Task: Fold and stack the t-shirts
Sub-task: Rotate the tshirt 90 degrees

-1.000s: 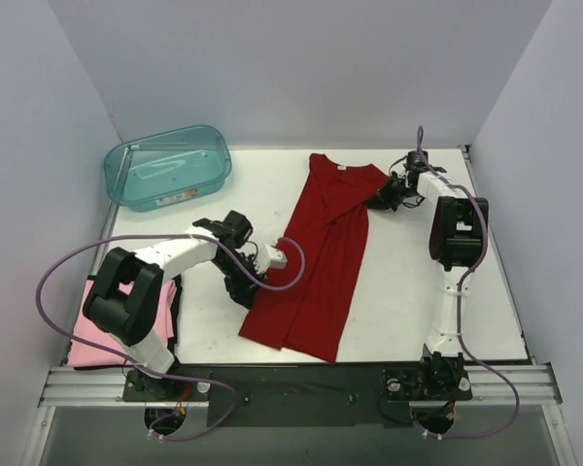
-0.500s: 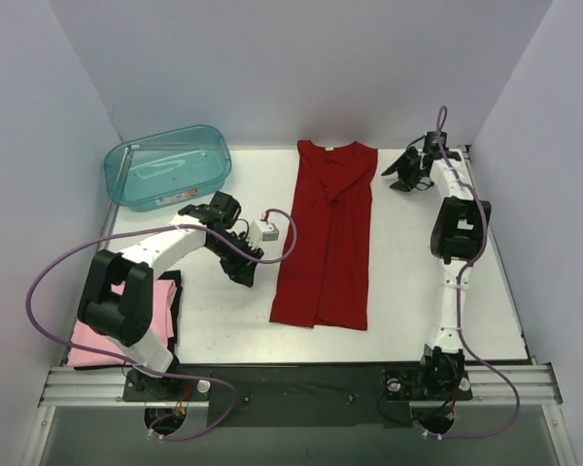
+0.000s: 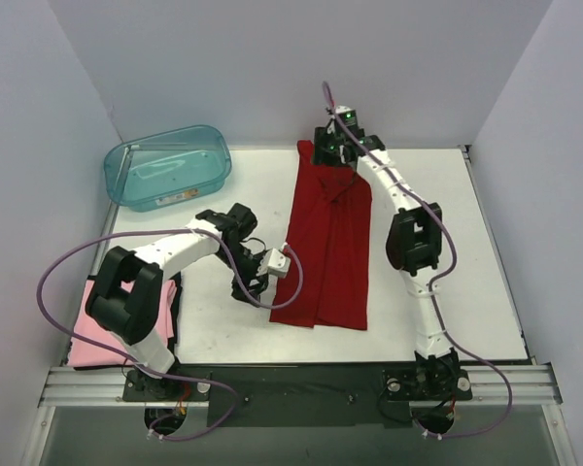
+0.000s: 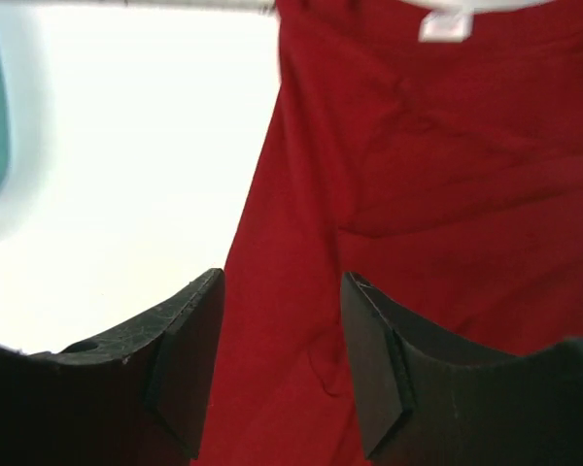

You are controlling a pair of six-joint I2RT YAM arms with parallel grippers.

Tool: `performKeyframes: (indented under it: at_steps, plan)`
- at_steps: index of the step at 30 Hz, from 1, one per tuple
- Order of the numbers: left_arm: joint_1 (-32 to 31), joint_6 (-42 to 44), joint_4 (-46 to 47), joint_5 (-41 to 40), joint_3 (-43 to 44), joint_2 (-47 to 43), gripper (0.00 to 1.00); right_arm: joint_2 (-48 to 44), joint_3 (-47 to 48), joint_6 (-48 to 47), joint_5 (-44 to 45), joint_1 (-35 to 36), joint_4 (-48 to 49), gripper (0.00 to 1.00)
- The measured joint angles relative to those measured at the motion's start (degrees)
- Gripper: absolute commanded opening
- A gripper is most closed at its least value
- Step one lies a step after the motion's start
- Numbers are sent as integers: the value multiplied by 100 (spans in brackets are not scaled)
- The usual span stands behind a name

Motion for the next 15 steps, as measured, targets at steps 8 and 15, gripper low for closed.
performKeyframes:
  at_steps: [8, 15]
  plan:
    - [-542, 1386, 17, 328, -50, 151, 89, 975, 11, -815, 673, 234, -308, 40]
    - [-898, 1392, 387, 151, -195, 160, 88, 1027, 15, -1423, 1126, 210, -256, 33]
